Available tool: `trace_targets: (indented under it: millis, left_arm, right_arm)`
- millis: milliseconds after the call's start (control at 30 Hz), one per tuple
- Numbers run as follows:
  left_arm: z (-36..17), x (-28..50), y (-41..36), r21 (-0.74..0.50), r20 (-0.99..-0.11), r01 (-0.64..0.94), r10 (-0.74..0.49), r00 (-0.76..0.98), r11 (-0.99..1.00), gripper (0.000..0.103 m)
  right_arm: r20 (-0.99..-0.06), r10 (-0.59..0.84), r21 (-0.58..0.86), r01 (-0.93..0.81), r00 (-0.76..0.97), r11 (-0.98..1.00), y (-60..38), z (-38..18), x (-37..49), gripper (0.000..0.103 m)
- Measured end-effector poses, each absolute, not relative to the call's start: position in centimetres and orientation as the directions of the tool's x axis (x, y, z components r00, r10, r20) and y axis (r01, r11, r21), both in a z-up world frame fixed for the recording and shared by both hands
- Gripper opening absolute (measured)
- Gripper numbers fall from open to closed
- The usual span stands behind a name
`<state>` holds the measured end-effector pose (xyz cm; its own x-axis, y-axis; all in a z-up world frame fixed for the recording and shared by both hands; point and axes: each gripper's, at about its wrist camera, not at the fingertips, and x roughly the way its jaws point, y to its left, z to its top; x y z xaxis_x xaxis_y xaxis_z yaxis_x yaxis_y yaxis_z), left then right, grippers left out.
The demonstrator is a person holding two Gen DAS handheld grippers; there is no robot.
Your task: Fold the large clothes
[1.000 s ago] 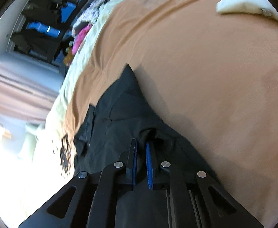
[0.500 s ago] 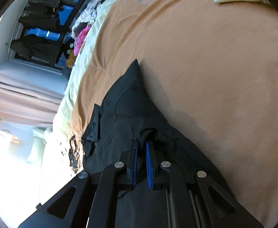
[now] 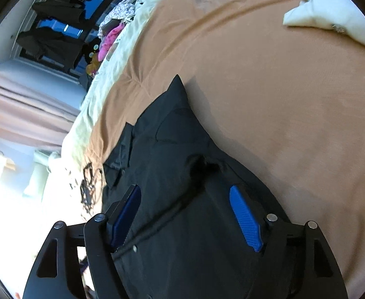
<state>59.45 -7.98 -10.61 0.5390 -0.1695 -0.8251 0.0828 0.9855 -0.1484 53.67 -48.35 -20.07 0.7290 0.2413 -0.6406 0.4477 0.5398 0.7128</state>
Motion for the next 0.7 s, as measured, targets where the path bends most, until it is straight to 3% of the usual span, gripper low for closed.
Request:
trace_targets:
  millis: [367,700]
  left_arm:
    - [-6.2,51.1,-3.1,-0.209,-0.784,0.07,-0.21,0.584,0.975,0.071]
    - [-6.7,43.5,1.5,-0.24,-0.772,0.057,-0.226,0.594,0.969,0.071]
  right_arm:
    - [-0.688,0.203,0.604,0.394,0.697,0.693,-46.1,-16.5,46.8,0.074]
    - [-0.728,0.183,0.517,0.353,0.661,0.78,-46.1,-14.5,38.2,0.074]
